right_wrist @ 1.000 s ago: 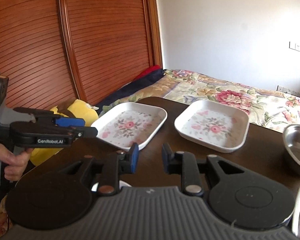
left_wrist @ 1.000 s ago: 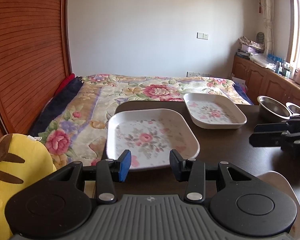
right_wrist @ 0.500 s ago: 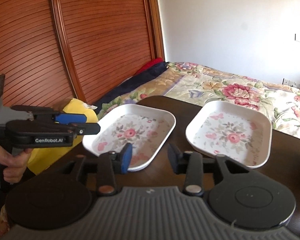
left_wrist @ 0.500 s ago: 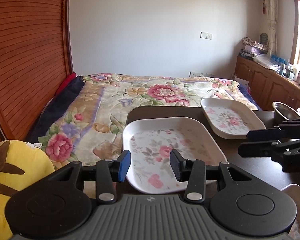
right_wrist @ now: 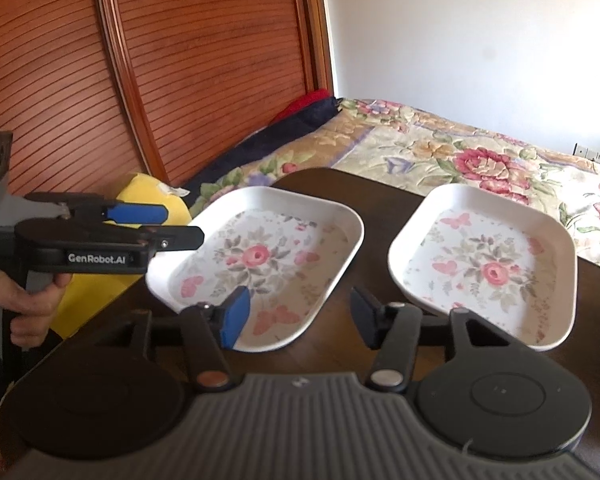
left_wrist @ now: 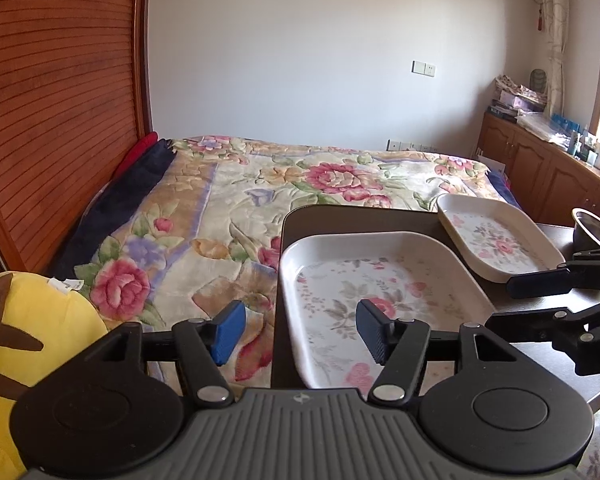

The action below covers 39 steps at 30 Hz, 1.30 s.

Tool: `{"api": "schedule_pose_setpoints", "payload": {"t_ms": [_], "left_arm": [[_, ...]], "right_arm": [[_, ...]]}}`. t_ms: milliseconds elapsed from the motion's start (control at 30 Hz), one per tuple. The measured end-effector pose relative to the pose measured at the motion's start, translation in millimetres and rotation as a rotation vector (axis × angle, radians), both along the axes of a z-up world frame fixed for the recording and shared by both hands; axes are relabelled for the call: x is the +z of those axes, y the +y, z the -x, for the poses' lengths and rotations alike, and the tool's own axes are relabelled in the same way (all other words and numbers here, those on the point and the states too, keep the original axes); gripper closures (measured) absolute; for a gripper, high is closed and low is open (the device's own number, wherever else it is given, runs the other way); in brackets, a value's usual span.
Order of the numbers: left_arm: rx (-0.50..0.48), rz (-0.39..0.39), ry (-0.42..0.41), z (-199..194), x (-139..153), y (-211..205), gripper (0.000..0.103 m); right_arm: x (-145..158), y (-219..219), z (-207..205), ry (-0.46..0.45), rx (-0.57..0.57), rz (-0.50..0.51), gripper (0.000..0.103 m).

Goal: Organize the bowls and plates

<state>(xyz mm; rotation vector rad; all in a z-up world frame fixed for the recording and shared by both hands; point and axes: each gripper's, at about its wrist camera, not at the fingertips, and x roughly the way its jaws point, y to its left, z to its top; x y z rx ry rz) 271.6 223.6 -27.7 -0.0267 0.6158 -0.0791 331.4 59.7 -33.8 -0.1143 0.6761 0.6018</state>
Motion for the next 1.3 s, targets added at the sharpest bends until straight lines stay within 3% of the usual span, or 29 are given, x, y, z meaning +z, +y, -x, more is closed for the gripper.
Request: {"api": "schedule_pose_setpoints", "payload": {"t_ms": [67, 233, 333, 533, 900, 1167, 1300], "left_arm": [[-0.005, 0.001, 0.009, -2.9, -2.3, 1.8, 0.040], [-0.021, 0.014, 0.033, -10.4, -8.9, 3.9, 0.058], [-0.023, 0.021, 0.036, -12.6, -11.8, 4.6, 0.063], [-0.026, 0.043, 0.047, -16.7, -14.2, 6.9, 0.072], [-0.009, 0.077, 0.051, -16.2, -15.3, 10.3, 0.079], [0.011, 0.081, 0.058, -13.8, -12.7, 9.2, 0.084], [0.016, 0.124, 0.072, -8.7, -9.8, 14.4, 0.085]], "right_arm": [[-1.6, 1.4, -3.6, 0.008, 0.002, 0.006, 0.046], [-5.1, 3.9, -13.6, 0.033, 0.000, 0.015, 0.047], [-7.1, 2.9, -16.5, 0.057, 0.008, 0.005, 0.048], [-11.6, 6.3, -21.2, 0.086, 0.023, 0.011, 0.062], [-15.0, 4.4, -26.4, 0.108, 0.026, 0.000, 0.081], [-14.6, 1.1, -28.2, 0.119, 0.030, -0.010, 0.084], [-11.1, -1.1, -25.1, 0.116, 0.035, -0.016, 0.087]]}}
